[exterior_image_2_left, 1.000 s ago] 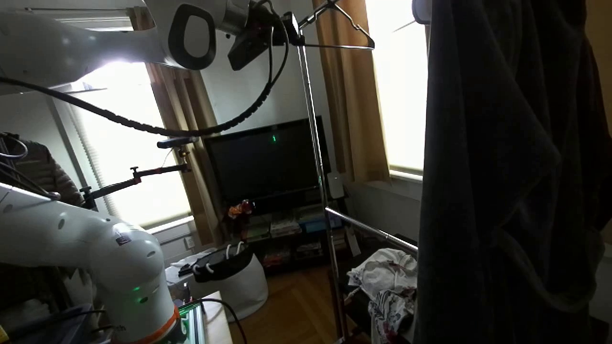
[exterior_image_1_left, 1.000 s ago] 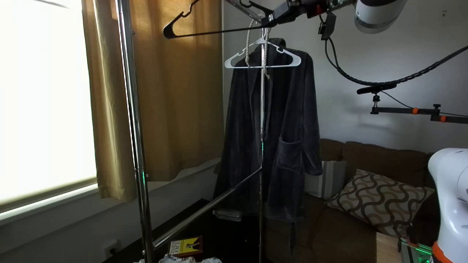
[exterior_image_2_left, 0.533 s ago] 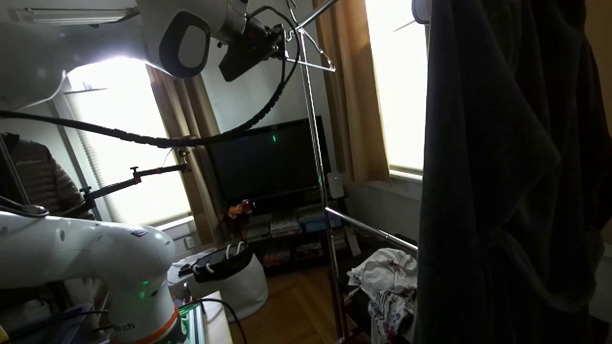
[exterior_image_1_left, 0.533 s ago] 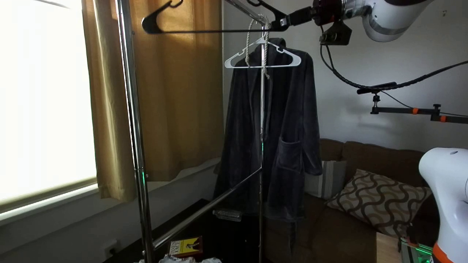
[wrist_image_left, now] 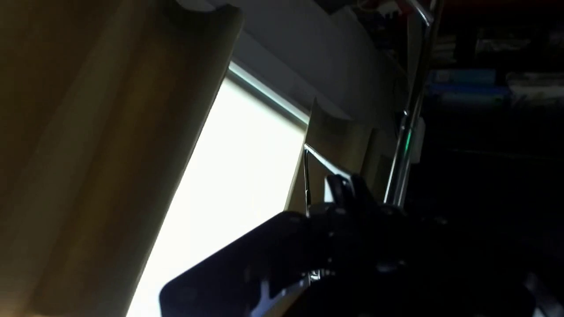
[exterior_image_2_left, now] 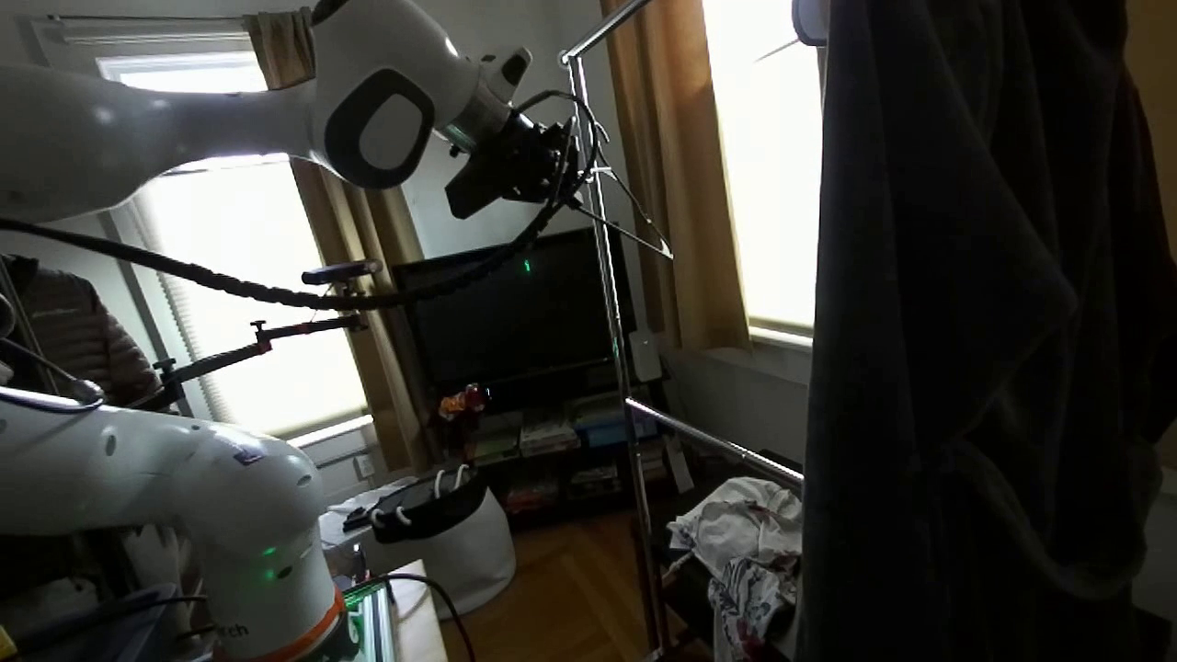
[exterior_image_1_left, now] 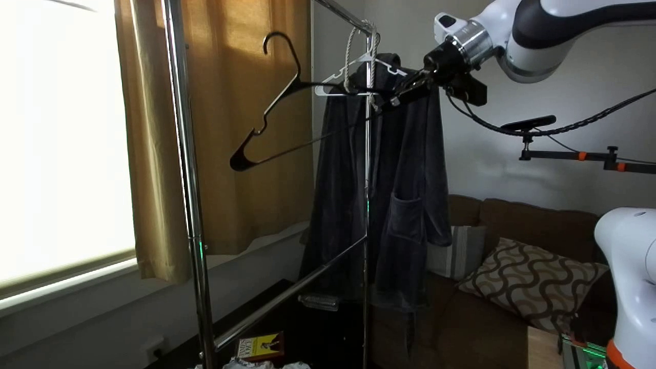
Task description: Move the black hanger from the top rod to the bottom rod
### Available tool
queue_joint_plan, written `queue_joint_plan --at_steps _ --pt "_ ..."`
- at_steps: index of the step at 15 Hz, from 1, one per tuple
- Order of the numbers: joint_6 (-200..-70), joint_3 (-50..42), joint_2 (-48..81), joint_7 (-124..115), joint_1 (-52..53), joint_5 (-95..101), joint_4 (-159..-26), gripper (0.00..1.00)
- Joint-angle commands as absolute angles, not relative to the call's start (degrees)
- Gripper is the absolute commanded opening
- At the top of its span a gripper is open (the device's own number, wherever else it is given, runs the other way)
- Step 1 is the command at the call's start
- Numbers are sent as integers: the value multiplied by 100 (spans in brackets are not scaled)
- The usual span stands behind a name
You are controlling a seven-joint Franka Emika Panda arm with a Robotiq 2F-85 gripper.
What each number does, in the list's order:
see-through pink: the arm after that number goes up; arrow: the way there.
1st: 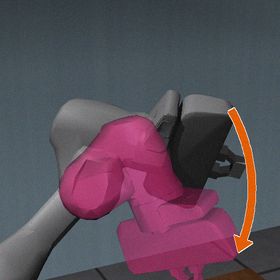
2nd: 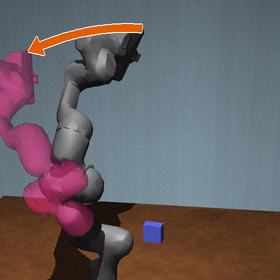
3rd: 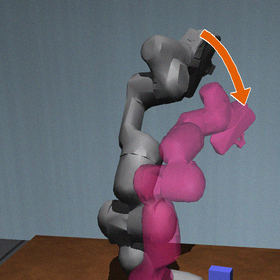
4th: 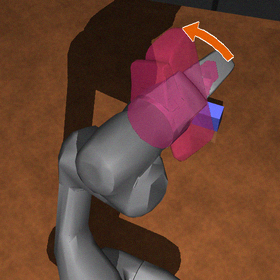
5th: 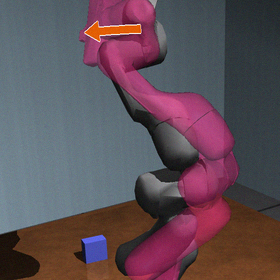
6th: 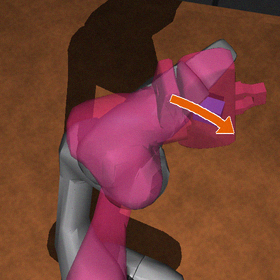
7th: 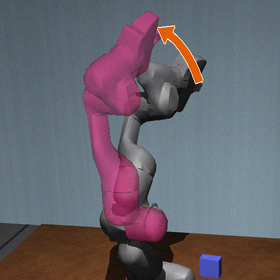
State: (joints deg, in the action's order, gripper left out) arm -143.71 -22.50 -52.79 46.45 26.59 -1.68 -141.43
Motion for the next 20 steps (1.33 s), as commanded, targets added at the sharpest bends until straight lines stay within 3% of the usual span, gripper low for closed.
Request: queue_joint_plan --at_steps 1,5,9,13,18,20 --pt "-14566 -1491 -4711 4292 1723 109 -14465 1" --pt "-13973 -800 -4327 3866 1112 452 -14674 2" --pt "-12419 -1424 -4309 4861 1686 -280 -14308 1" --pt "-10615 -1470 -3998 5100 1449 -613 -13622 1" --pt "-11158 -428 -3485 3383 792 -31 -13683 2" --pt "-11053 -558 -3659 3557 912 -124 -13747 5"
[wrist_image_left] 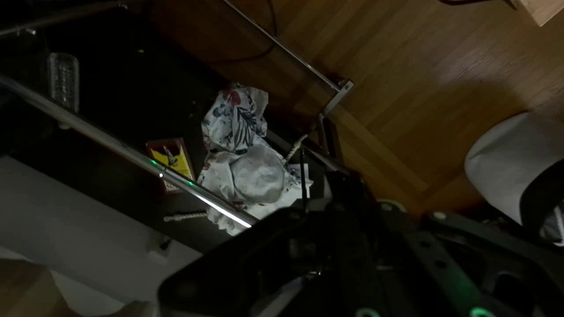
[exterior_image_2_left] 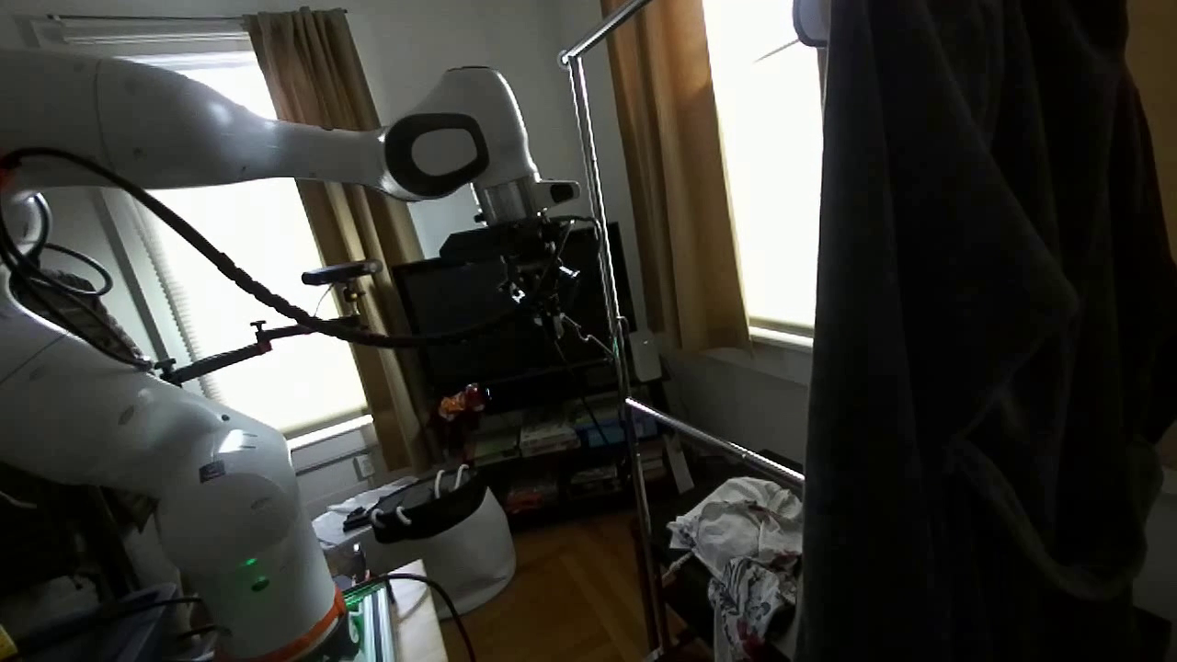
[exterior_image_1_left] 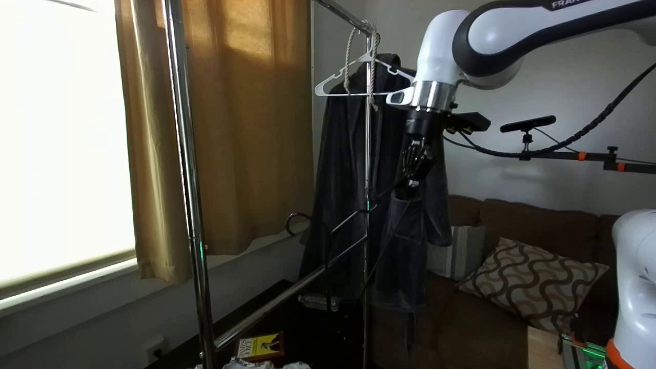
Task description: Move the black hanger from the top rod to the bottom rod
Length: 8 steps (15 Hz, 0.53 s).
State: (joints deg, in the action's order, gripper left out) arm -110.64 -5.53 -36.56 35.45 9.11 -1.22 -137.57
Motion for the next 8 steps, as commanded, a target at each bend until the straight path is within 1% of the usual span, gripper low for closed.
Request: queue_joint_plan --at_steps 1,3,4,8 --pt "-11065 -449 -3521 3313 898 -97 -13733 5" --pt "-11076 -364 -3331 3134 878 -83 -13673 5" --pt "-10895 -266 -3186 2818 791 -49 -13557 1" --pt "-10479 227 -2672 1533 820 -191 -13496 1"
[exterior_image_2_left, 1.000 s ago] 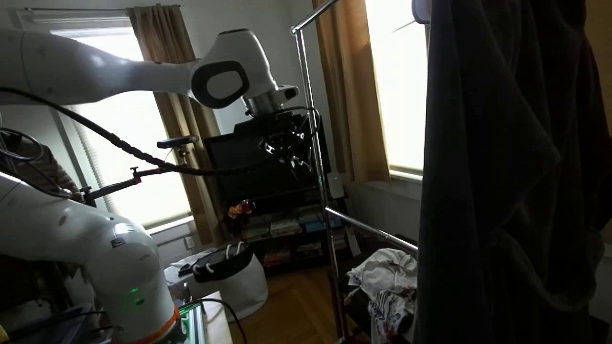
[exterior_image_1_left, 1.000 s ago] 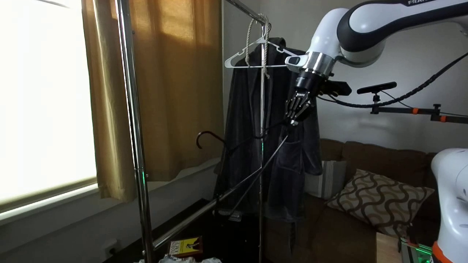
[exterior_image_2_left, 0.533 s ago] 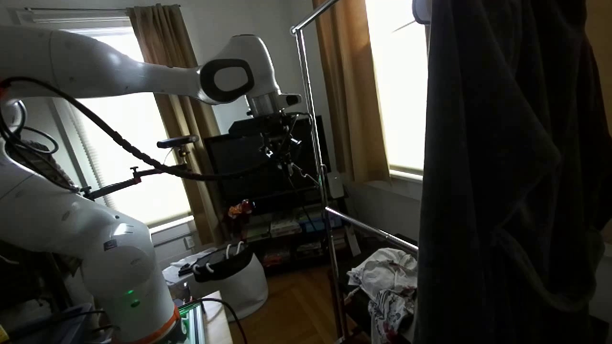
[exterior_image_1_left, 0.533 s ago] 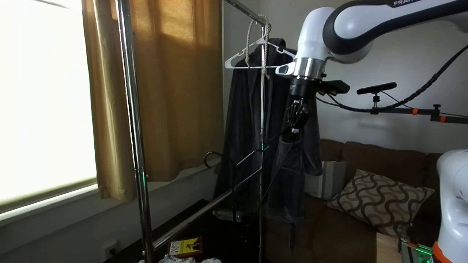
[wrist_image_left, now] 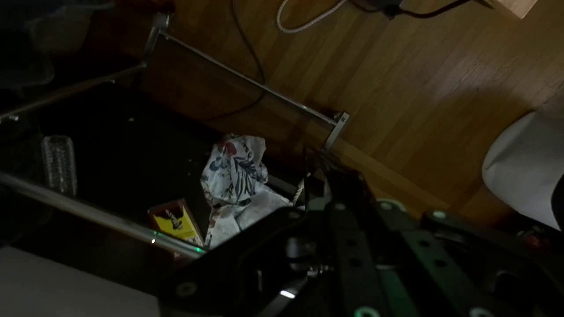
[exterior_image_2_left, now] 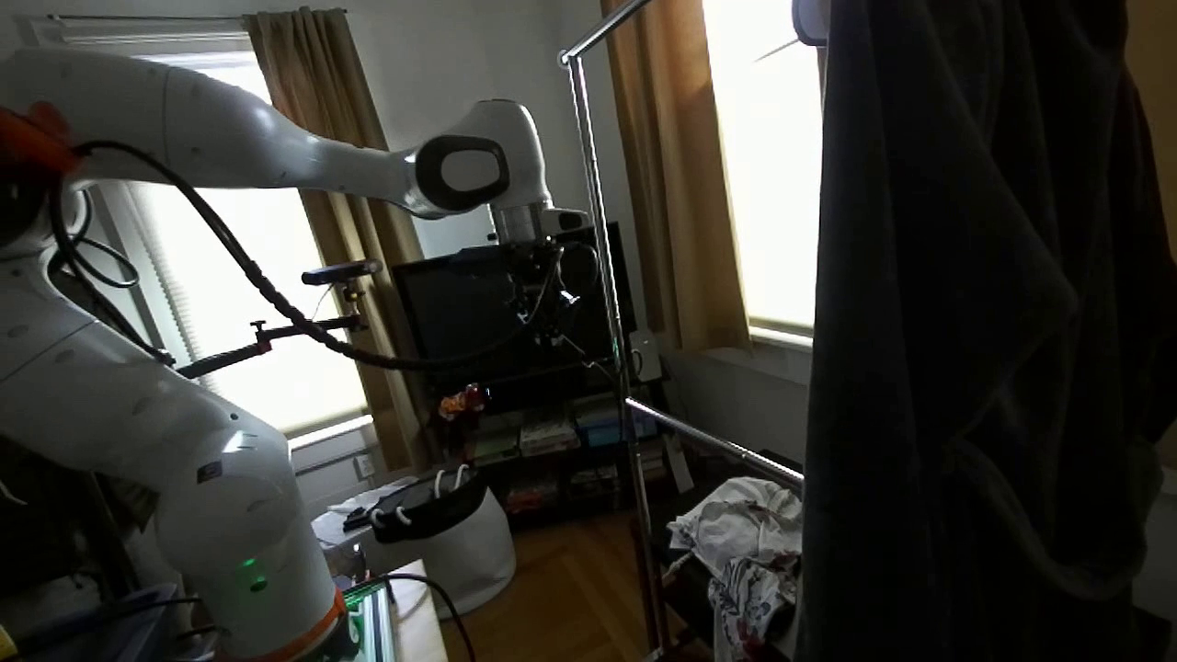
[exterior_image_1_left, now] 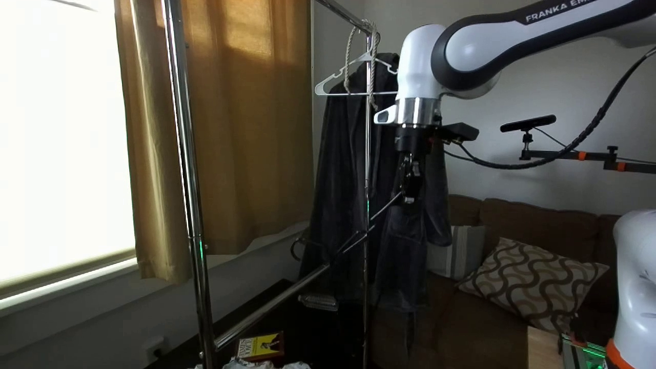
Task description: Move the black hanger from the top rod to the bottom rod
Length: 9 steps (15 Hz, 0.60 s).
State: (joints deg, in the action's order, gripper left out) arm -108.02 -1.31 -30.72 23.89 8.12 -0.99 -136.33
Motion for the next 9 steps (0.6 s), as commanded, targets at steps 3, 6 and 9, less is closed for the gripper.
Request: queue_joint_plan --at_steps 3,6,9 --pt "-10492 469 -2440 849 947 -671 -13493 1" --pt "-10933 588 -2515 396 1042 -1324 -13559 1" --pt "-11315 852 -2531 -188 936 -1191 -13520 1"
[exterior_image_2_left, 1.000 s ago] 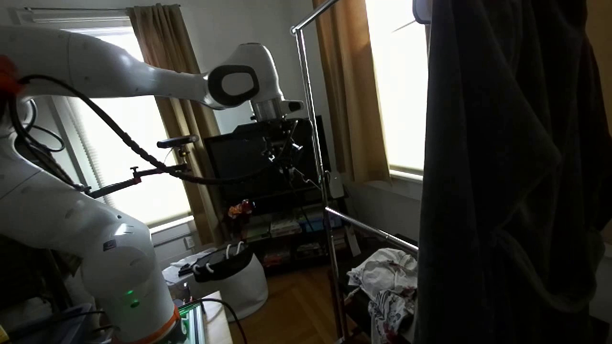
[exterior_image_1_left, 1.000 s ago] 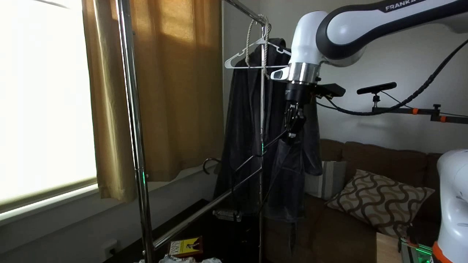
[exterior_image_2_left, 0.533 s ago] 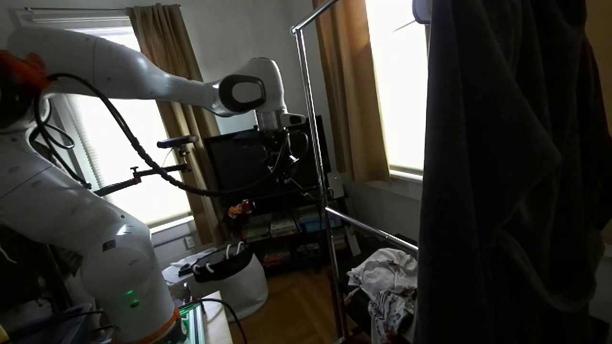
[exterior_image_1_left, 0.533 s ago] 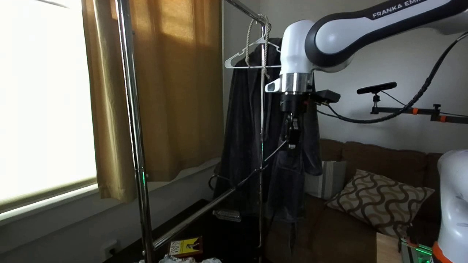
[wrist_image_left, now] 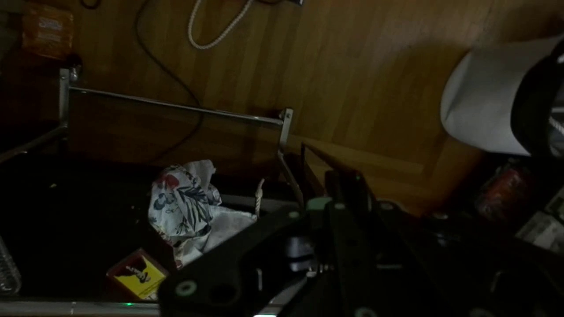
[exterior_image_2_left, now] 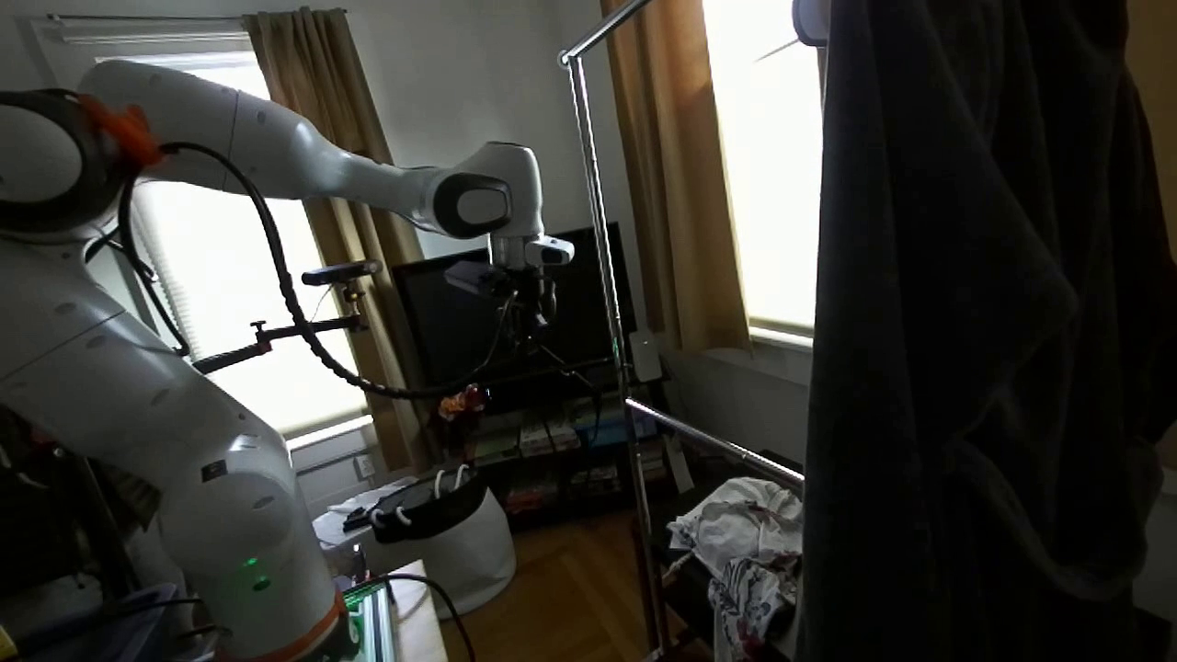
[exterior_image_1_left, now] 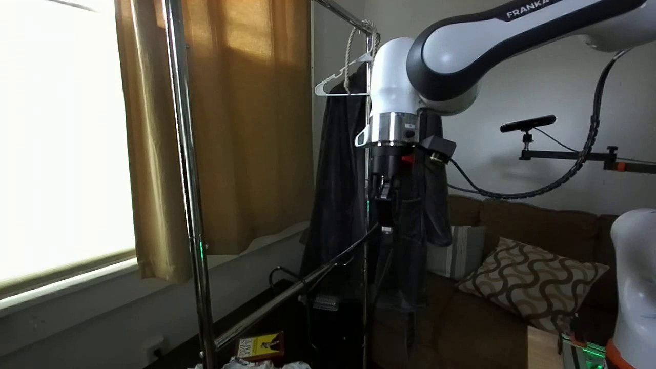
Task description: Move the black hanger from the top rod to the bottom rod
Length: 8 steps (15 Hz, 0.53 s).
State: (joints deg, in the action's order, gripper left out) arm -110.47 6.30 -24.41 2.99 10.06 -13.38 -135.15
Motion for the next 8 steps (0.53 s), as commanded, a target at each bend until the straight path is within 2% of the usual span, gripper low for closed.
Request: queue_joint_plan --at_steps 1,4,5,8 --pt "-11145 688 -2443 147 989 -1322 -13481 5" --pt "-11263 783 -2451 -36 988 -1277 -13470 5" --pt "-11266 787 -2451 -48 984 -1276 -13470 1" --pt "-11822 1012 -2210 -514 1008 -1340 -13475 1"
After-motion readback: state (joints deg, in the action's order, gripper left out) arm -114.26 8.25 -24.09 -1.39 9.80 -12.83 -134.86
